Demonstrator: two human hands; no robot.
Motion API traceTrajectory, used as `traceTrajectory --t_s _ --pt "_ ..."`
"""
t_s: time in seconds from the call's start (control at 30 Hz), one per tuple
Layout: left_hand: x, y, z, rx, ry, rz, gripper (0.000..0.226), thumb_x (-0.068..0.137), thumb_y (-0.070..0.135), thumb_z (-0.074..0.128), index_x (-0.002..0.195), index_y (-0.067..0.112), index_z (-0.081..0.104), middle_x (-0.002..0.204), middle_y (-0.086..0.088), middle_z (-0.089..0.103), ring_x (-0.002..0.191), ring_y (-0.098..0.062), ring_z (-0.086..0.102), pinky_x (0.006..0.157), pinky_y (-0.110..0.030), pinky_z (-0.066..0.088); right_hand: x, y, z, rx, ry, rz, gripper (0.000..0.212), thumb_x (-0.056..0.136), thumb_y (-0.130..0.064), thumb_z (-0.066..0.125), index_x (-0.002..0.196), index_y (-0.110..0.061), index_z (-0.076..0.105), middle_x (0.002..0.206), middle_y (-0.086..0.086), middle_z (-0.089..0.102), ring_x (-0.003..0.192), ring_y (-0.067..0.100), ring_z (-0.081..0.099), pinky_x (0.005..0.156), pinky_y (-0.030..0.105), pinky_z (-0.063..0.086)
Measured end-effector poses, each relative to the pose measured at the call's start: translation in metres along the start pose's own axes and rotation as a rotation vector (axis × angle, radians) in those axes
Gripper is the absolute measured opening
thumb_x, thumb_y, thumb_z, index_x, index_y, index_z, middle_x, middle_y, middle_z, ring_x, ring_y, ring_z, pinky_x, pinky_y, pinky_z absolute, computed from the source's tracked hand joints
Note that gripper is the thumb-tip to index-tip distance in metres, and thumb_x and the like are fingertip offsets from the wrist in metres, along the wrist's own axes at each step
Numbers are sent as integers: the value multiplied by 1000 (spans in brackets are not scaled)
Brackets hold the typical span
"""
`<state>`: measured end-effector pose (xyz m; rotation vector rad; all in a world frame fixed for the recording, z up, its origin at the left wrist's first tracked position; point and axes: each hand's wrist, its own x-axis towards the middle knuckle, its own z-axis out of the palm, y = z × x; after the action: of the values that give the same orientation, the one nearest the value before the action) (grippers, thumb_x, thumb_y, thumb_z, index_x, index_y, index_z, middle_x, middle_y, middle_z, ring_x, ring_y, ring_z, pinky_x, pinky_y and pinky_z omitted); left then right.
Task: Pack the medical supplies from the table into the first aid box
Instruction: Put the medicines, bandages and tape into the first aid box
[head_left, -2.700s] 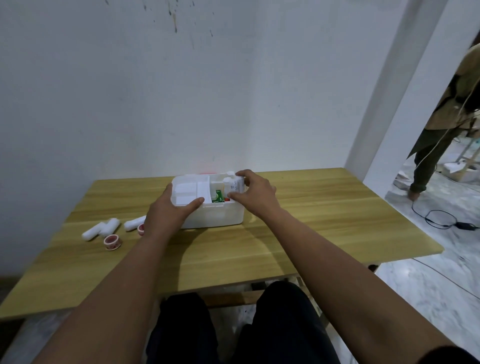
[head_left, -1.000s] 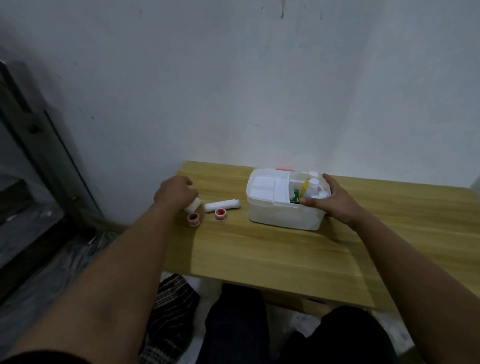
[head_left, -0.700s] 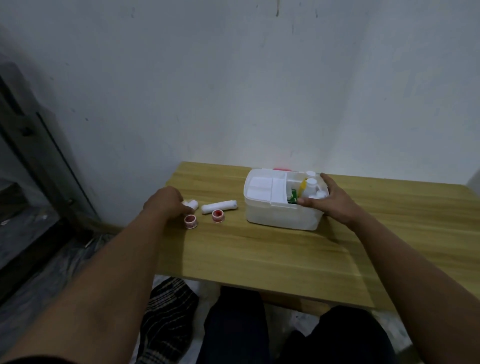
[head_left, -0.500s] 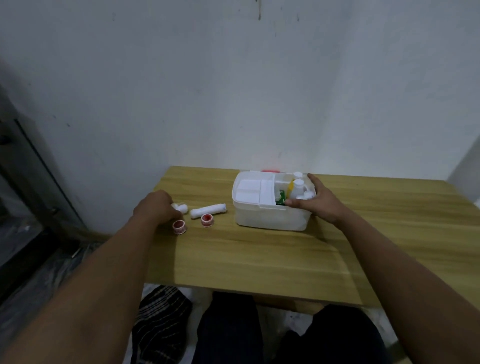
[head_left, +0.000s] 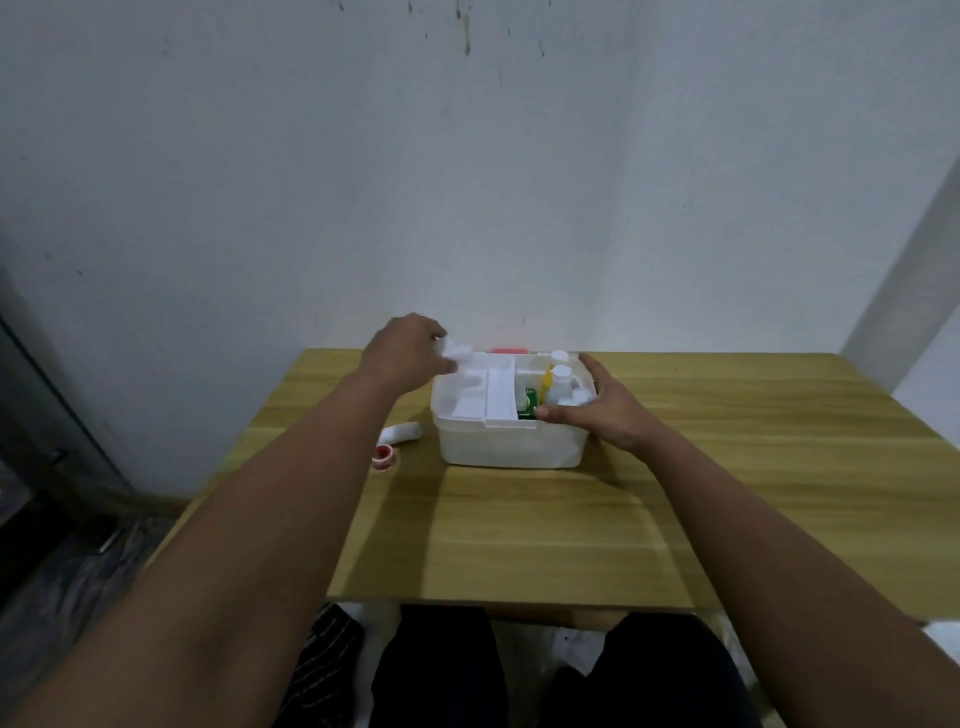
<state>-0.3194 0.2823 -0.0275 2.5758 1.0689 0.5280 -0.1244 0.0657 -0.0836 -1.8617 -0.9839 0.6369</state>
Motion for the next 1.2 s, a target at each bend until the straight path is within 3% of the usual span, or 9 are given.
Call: traceTrajectory --t_s 0.27,0.4,0.57,0.73,0.87,1.0,1.1,1.2 --pt "3 19 21 191 -99 63 20 88 23 76 108 25 77 114 1 74 99 -22 67 83 -35 57 1 2 1 19 -3 2 146 48 -64 95 165 -27 16 164 2 37 145 23 42 118 45 40" --pt "0 14 18 99 -143 56 28 90 13 71 115 22 80 124 0 74 112 -22 67 90 -31 54 3 4 2 20 -3 -9 148 44 -68 95 164 -27 19 161 0 41 143 23 46 117 46 43" --pt "-5 3 10 -82 -165 42 46 93 -2 62 132 19 73 141 -4 66 128 -22 60 98 -25 44 3 4 2 23 4 -13 139 54 -57 96 165 -25 17 162 3 40 142 23 45 116 41 43" --pt "-9 -5 14 -175 -216 35 49 96 -7 58 135 19 70 145 -4 63 136 -24 55 111 -34 41 4 4 2 17 12 -16 135 59 -52 95 165 -25 17 164 4 38 143 23 44 115 40 42" --pt "-14 -12 14 -281 -70 17 46 97 -5 57 132 19 73 139 -1 68 133 -20 58 112 -34 42 3 5 2 27 5 -13 135 59 -51 96 165 -25 16 164 3 38 144 22 44 116 41 42" --pt "-17 -40 2 -285 106 -57 38 95 -4 53 118 15 78 116 -3 77 111 -18 68 100 -30 51 4 6 2 29 9 -10 133 62 -48 96 165 -24 16 164 3 37 144 22 44 115 38 42" --pt "-20 -68 -2 -83 -85 -108 28 94 2 61 112 13 79 115 -7 76 101 -19 66 88 -29 50 5 6 1 16 3 -11 140 55 -57 96 165 -25 16 164 3 38 143 22 45 116 42 42" --pt "-28 -83 3 105 -317 -152 26 90 13 75 115 14 79 114 -4 73 99 -17 63 87 -30 52 4 6 1 10 7 -12 141 53 -58 96 165 -25 16 164 2 39 143 21 45 117 42 41"
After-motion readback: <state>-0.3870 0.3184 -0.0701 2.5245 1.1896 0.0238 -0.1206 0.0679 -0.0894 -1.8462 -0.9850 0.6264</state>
